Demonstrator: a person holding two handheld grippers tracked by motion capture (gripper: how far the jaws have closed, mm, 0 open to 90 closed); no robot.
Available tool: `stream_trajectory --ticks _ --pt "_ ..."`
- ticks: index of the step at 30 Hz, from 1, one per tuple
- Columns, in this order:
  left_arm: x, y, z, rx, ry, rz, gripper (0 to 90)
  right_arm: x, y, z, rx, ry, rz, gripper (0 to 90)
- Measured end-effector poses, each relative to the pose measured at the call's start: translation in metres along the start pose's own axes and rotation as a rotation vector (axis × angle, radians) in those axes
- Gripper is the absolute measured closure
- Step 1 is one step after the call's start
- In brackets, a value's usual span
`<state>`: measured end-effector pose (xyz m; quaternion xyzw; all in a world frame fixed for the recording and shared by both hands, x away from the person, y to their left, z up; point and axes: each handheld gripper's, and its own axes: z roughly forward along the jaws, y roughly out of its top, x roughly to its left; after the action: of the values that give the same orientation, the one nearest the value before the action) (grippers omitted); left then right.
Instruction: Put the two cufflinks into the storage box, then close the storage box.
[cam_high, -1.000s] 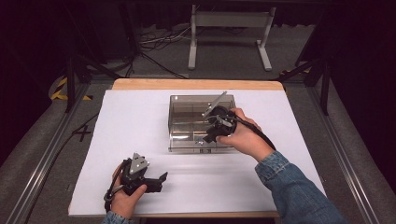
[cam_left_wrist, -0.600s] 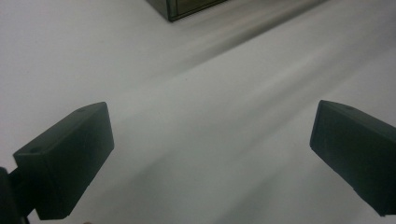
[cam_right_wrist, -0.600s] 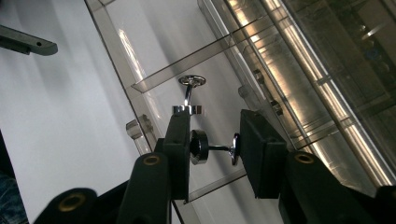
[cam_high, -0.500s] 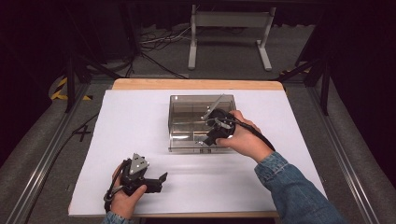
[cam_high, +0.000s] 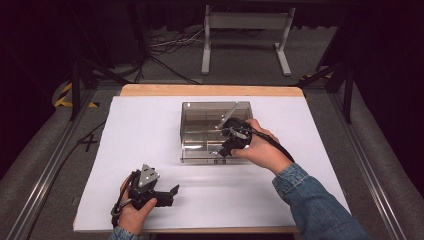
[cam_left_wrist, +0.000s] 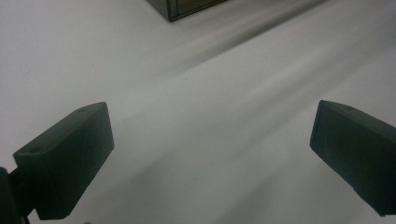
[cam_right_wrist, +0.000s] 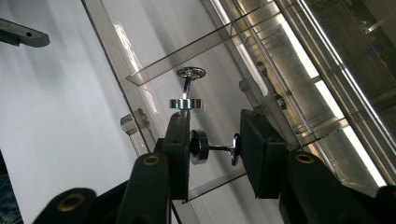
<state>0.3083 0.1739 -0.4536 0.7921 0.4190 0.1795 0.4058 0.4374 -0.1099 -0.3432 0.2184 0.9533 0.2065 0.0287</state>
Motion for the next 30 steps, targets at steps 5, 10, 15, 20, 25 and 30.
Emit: stream_trajectory --ticks 5,10,15,20,25,30 --pt "0.000 0.000 0.000 0.001 0.000 0.001 0.3 -0.001 -0.001 0.001 -0.011 -0.002 -0.004 62.4" --pt "-0.001 0.000 0.001 0.006 -0.002 0.005 0.3 0.002 -0.003 -0.006 -0.037 -0.002 -0.003 62.1" --pt "-0.001 0.001 0.001 0.009 0.000 0.007 0.3 0.006 -0.006 -0.014 -0.059 0.000 -0.016 68.0" --pt "-0.001 0.001 0.000 0.005 0.003 0.007 0.3 0.014 -0.012 -0.026 -0.083 0.016 -0.045 88.4" --pt "-0.001 0.002 0.002 0.006 -0.006 0.009 0.3 0.021 -0.022 -0.034 -0.110 0.034 -0.068 90.0" --pt "-0.002 0.002 0.003 0.001 -0.006 0.008 0.3 0.029 -0.029 -0.039 -0.133 0.046 -0.087 90.0"
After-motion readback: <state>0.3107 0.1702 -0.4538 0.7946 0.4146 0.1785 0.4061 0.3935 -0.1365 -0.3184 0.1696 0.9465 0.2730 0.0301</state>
